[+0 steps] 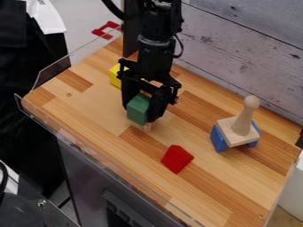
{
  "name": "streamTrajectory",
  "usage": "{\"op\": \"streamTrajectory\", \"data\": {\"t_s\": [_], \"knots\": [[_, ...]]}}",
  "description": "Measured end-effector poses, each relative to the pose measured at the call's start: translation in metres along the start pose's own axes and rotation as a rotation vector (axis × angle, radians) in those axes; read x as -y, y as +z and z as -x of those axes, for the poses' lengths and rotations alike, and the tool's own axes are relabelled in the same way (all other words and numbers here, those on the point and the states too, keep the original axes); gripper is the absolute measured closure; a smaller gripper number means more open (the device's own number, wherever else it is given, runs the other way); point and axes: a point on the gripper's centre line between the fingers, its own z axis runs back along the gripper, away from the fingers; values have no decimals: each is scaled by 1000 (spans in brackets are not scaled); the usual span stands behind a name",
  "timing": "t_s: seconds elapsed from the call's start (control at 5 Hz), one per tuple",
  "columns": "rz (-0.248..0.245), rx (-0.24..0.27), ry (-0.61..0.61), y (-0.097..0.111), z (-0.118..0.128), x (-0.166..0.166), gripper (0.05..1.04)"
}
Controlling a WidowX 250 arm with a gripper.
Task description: Moves the object towards the right and places it between the yellow and the red object.
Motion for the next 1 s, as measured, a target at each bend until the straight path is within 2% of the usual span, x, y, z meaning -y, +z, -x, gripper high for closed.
{"op": "streamTrajectory", "data": {"t_s": [0.2,0.6,0.8,1.0], "knots": [[-15,45,60,18,3,-1,81],[-83,186,118,90,4,-11,84],[-94,219,136,99,5,-19,84],[-69,250,179,89,-8,-34,84]]}}
